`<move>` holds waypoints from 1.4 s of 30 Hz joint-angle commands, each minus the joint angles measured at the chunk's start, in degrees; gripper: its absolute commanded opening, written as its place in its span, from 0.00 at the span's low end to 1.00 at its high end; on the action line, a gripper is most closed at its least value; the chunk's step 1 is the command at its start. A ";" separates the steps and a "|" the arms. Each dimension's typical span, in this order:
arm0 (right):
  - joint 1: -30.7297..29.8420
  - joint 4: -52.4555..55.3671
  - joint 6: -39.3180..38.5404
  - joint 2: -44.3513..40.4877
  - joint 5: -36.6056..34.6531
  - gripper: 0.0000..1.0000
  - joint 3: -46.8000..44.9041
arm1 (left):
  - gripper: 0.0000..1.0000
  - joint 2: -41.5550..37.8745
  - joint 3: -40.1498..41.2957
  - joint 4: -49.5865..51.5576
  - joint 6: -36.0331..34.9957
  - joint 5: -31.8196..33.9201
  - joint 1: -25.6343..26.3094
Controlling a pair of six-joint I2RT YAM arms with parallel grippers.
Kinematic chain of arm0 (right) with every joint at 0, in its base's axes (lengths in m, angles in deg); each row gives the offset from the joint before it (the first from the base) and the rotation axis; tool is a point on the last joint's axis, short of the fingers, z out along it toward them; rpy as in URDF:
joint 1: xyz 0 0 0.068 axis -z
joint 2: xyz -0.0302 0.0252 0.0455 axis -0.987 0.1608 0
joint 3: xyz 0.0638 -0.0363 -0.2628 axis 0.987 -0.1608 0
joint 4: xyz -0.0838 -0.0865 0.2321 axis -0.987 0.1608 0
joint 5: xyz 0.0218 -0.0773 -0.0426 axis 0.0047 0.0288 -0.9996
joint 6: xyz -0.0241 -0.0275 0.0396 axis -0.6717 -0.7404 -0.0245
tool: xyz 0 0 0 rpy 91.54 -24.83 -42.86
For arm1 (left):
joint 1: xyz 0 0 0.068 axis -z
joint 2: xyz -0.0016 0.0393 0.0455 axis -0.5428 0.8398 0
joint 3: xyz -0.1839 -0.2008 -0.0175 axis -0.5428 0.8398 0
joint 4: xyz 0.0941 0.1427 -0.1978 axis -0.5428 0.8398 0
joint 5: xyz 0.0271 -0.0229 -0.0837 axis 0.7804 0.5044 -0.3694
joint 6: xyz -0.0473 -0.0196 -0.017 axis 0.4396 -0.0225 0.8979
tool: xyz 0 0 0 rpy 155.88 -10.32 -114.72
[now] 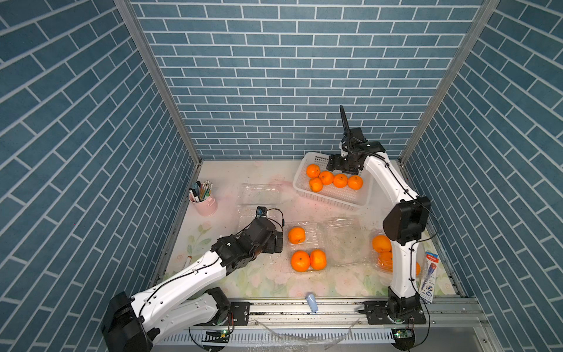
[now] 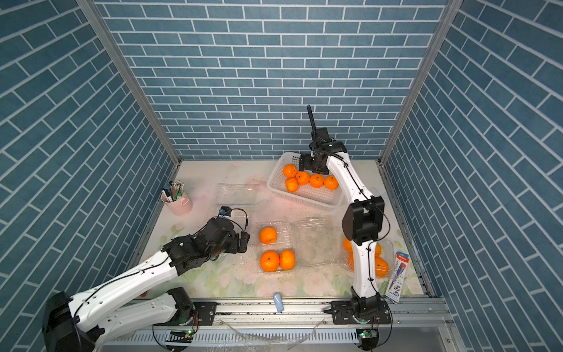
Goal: Take oranges out of containers
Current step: Place the orange in the basket, then pick up the orange from the packing box.
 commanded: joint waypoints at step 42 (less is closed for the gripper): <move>-35.82 -10.36 33.11 -34.23 -3.30 0.65 -62.40 | 0.99 -5.03 5.45 -4.94 -4.28 -0.08 -0.84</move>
